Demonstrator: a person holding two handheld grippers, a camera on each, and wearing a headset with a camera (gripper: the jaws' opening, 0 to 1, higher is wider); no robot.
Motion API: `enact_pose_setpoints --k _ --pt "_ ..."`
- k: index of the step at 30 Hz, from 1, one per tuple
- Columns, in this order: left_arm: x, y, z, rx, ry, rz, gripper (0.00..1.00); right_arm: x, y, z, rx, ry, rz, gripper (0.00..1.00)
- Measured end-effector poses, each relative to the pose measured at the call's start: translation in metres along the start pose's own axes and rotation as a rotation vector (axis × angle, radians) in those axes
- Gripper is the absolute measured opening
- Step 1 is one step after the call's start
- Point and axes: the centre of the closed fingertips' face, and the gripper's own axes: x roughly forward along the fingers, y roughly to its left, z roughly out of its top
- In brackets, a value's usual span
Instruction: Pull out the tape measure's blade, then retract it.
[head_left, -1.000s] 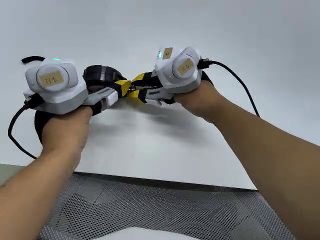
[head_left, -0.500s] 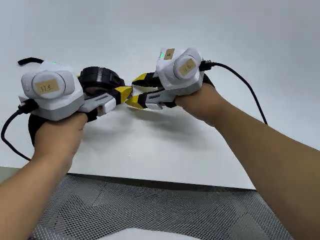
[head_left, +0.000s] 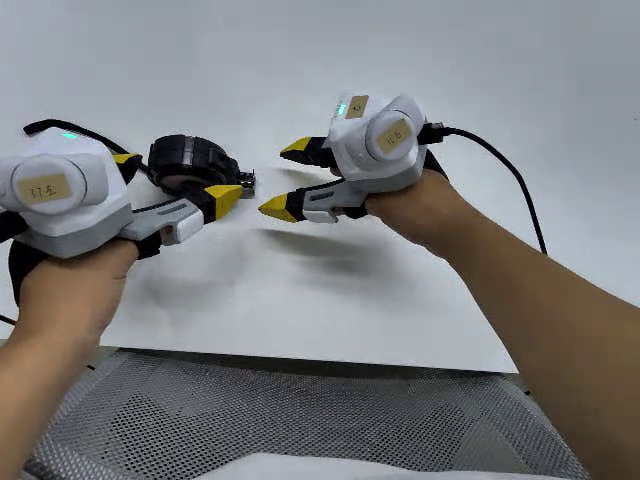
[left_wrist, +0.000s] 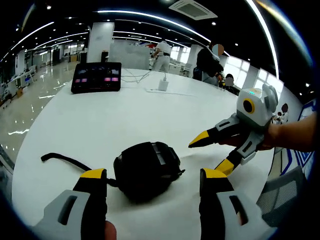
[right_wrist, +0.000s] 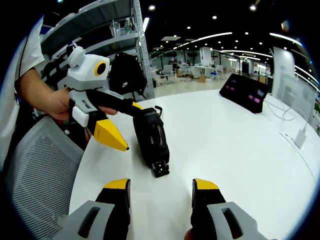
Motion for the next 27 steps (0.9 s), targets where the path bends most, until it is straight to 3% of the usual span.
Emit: enact_pose_setpoints --k 11,27 --pt "-0.015 -0.003 0.002 0.056 -0.001 -0.043 0.74 -0.028 -0.002 -0.008 0.066 -0.009 -0.066 0.59" --pt "-0.042 -0.002 0.006 0.117 -0.016 -0.106 0.77 -0.081 -0.003 -0.028 0.113 -0.017 -0.167 0.64"
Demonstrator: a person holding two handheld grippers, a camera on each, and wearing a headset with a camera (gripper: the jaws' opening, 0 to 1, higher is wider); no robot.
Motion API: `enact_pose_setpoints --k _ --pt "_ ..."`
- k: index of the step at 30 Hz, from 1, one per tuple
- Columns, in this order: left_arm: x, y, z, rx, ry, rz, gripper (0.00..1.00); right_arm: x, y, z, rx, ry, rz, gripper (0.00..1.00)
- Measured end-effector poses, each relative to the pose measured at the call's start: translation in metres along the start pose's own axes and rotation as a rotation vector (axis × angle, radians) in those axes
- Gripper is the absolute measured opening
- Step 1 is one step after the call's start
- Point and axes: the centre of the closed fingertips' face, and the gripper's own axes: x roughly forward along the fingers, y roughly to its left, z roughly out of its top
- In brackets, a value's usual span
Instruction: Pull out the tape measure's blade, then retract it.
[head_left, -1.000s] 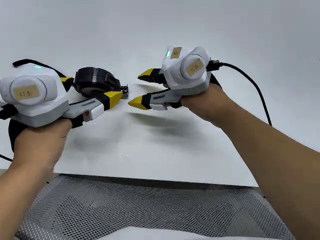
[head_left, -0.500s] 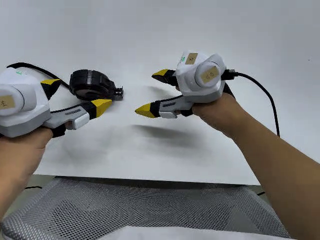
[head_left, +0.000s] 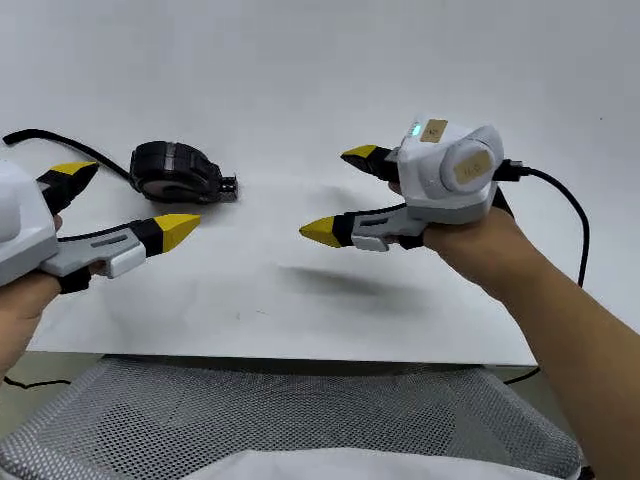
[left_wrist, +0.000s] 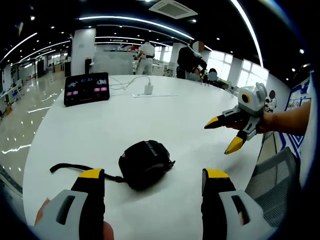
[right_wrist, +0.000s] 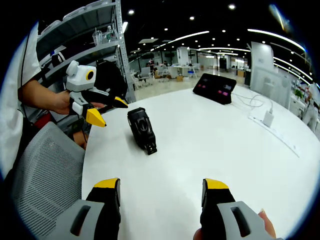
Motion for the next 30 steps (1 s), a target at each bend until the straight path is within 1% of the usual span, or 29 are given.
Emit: enact_pose_setpoints --k 2,5,7,8,10,11,14,18,20,22,27,30 --pt "-0.003 0.001 -0.002 0.021 0.016 -0.003 0.77 -0.009 0.000 -0.002 0.003 0.002 -0.011 0.64" --pt "-0.008 0.002 -0.003 0.043 0.021 -0.011 0.76 -0.020 -0.001 -0.006 0.006 0.006 -0.026 0.65" --pt "-0.013 0.003 -0.005 0.059 0.025 -0.018 0.77 -0.027 0.000 -0.002 0.035 -0.033 -0.023 0.67" --pt "-0.014 0.003 -0.006 0.065 0.032 -0.022 0.77 -0.030 0.000 -0.002 0.041 -0.038 -0.022 0.69" --pt "-0.018 0.003 -0.007 0.074 0.032 -0.033 0.77 -0.036 -0.001 -0.007 0.033 -0.015 -0.033 0.69" --pt "-0.020 0.002 -0.007 0.076 0.033 -0.047 0.78 -0.039 0.000 -0.008 0.032 -0.012 -0.037 0.70" --pt "-0.024 0.000 -0.007 0.078 0.034 -0.068 0.80 -0.046 -0.002 -0.013 0.036 -0.007 -0.047 0.70" --pt "-0.029 0.002 -0.008 0.086 0.040 -0.078 0.82 -0.055 -0.004 -0.020 0.052 -0.003 -0.064 0.72" --pt "-0.031 0.002 -0.009 0.092 0.045 -0.091 0.83 -0.059 -0.002 -0.021 0.053 -0.003 -0.065 0.73" --pt "-0.033 0.002 -0.011 0.103 0.055 -0.104 0.83 -0.063 0.000 -0.024 0.049 0.008 -0.070 0.74" --pt "-0.039 0.003 -0.012 0.128 0.067 -0.122 0.83 -0.072 0.005 -0.033 0.054 0.025 -0.070 0.75" --pt "-0.041 0.004 -0.014 0.145 0.081 -0.128 0.83 -0.078 0.008 -0.039 0.057 0.035 -0.068 0.77"
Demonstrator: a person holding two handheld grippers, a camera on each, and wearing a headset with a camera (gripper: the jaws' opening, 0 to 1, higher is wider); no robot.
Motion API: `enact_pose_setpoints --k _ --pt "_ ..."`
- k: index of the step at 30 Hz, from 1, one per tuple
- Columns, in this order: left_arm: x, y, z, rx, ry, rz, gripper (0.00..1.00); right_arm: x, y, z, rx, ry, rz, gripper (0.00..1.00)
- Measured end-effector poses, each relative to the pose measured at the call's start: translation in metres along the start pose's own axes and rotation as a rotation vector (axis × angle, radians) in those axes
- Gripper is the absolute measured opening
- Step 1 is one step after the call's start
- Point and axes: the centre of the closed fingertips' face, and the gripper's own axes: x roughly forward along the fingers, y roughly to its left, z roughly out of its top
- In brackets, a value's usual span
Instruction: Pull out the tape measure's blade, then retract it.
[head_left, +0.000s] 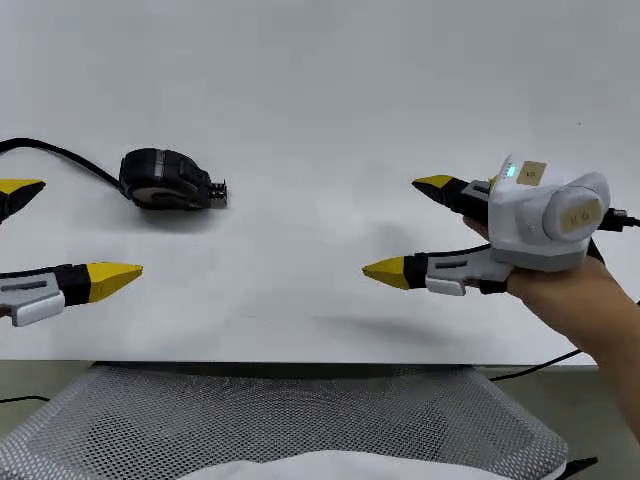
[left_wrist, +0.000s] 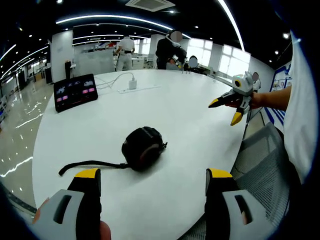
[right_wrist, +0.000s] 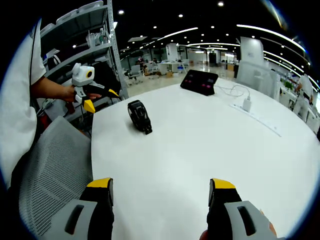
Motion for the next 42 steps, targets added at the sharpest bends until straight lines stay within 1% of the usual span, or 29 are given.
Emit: enact_pose_setpoints --k 1,4,8,11,13,15,18,20,21,23,26,30,37,39,40,42 --pt "-0.002 0.000 -0.001 0.010 0.006 -0.001 0.83 -0.002 0.000 -0.003 0.001 0.010 0.000 0.77" --pt "-0.005 0.001 -0.005 0.025 0.021 -0.005 0.83 -0.009 0.000 -0.009 -0.002 0.020 -0.006 0.79" --pt "-0.008 0.001 -0.008 0.029 0.029 -0.015 0.86 -0.018 -0.001 -0.012 0.003 0.020 -0.019 0.81" --pt "-0.011 -0.002 -0.010 0.040 0.038 -0.022 0.87 -0.024 -0.002 -0.014 0.002 0.024 -0.029 0.84" --pt "-0.012 -0.004 -0.011 0.041 0.042 -0.036 0.88 -0.028 -0.002 -0.015 0.007 0.024 -0.032 0.86" --pt "-0.014 -0.004 -0.014 0.056 0.054 -0.036 0.89 -0.031 -0.002 -0.016 0.005 0.027 -0.038 0.88" --pt "-0.018 -0.003 -0.014 0.053 0.052 -0.038 0.91 -0.035 -0.002 -0.018 0.009 0.025 -0.039 0.91" --pt "-0.019 -0.005 -0.013 0.045 0.046 -0.048 0.94 -0.037 -0.002 -0.019 0.014 0.026 -0.038 0.94" --pt "-0.020 -0.004 -0.014 0.051 0.051 -0.042 0.93 -0.037 -0.003 -0.019 0.019 0.024 -0.044 0.95" --pt "-0.021 -0.004 -0.014 0.057 0.054 -0.046 0.94 -0.038 -0.003 -0.021 0.022 0.027 -0.046 0.99" --pt "-0.023 -0.003 -0.015 0.056 0.055 -0.045 0.94 -0.040 -0.002 -0.024 0.013 0.041 -0.046 0.99" --pt "-0.023 -0.001 -0.015 0.052 0.054 -0.043 0.94 -0.041 -0.003 -0.025 0.017 0.045 -0.050 0.99" --pt "-0.022 -0.002 -0.017 0.075 0.058 -0.039 0.94 -0.043 -0.005 -0.026 0.035 0.039 -0.056 0.98" --pt "-0.022 -0.003 -0.017 0.064 0.059 -0.045 0.92 -0.044 -0.006 -0.026 0.038 0.036 -0.059 0.97" --pt "-0.022 -0.001 -0.017 0.066 0.058 -0.038 0.93 -0.044 -0.007 -0.026 0.039 0.035 -0.061 0.97" --pt "-0.022 -0.002 -0.018 0.070 0.060 -0.042 0.90 -0.045 -0.007 -0.026 0.041 0.036 -0.062 0.97"
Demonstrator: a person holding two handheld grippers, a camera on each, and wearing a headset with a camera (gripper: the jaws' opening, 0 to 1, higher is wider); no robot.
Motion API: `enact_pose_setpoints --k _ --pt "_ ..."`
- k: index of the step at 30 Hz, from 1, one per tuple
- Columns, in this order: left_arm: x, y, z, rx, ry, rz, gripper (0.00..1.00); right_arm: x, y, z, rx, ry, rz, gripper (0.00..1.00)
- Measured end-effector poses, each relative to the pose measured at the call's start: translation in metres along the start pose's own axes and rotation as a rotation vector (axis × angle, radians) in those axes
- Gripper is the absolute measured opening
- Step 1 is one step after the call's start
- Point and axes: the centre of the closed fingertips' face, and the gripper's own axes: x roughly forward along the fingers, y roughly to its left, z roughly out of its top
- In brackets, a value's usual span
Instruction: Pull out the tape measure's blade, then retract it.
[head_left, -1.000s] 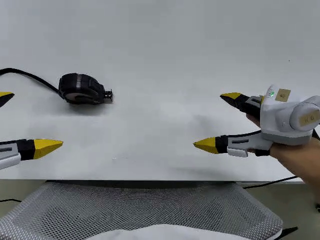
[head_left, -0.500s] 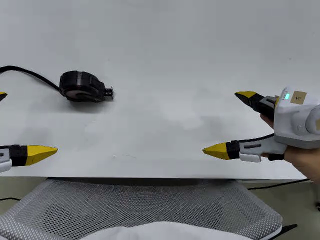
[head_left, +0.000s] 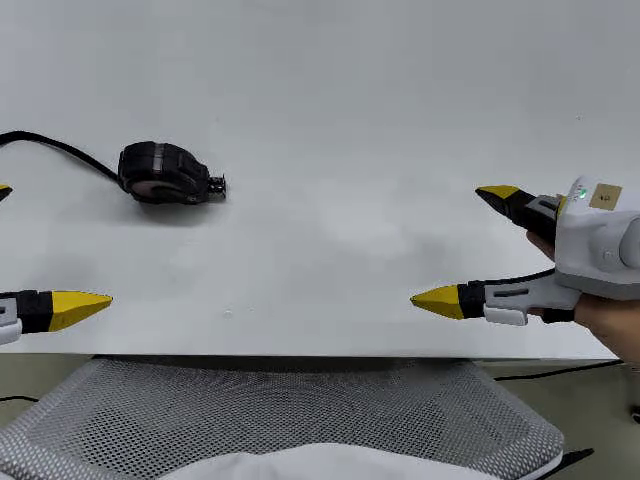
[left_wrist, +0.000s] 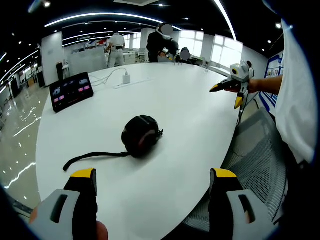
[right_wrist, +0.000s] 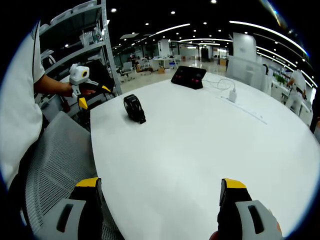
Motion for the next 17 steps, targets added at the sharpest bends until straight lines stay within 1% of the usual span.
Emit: enact_pose_setpoints --k 1,3,4,5,6,8,10,12,17 --pt "0.0001 0.0017 0.0002 0.004 -0.001 0.011 0.92 0.0000 0.0000 -0.0001 0.001 0.000 0.000 0.97" --pt "-0.0001 0.0018 -0.0006 -0.003 0.001 0.005 0.89 0.0000 -0.0001 -0.0004 0.001 0.001 0.000 0.97" --pt "-0.0002 0.0047 0.0005 0.011 -0.003 0.022 0.89 -0.0001 -0.0003 -0.0001 0.001 0.000 -0.001 0.97" --pt "-0.0003 0.0032 0.0008 0.009 -0.003 0.013 0.89 -0.0002 -0.0003 0.0000 0.002 0.000 -0.001 0.97" --pt "-0.0005 0.0043 0.0025 0.001 -0.013 0.016 0.90 -0.0003 -0.0003 0.0001 0.004 -0.001 0.000 0.97" --pt "-0.0005 0.0054 0.0028 -0.017 -0.015 0.009 0.91 -0.0004 -0.0002 -0.0005 0.003 0.001 0.001 0.96" --pt "-0.0008 0.0083 0.0019 0.003 -0.012 0.025 0.91 -0.0002 -0.0002 -0.0016 0.000 0.006 0.001 0.96" --pt "-0.0006 0.0069 0.0010 -0.011 -0.011 0.017 0.91 -0.0004 0.0000 -0.0024 0.002 0.007 0.002 0.96" --pt "-0.0008 0.0045 -0.0001 -0.010 -0.008 0.011 0.91 -0.0008 -0.0003 -0.0029 -0.001 0.009 0.000 0.95"
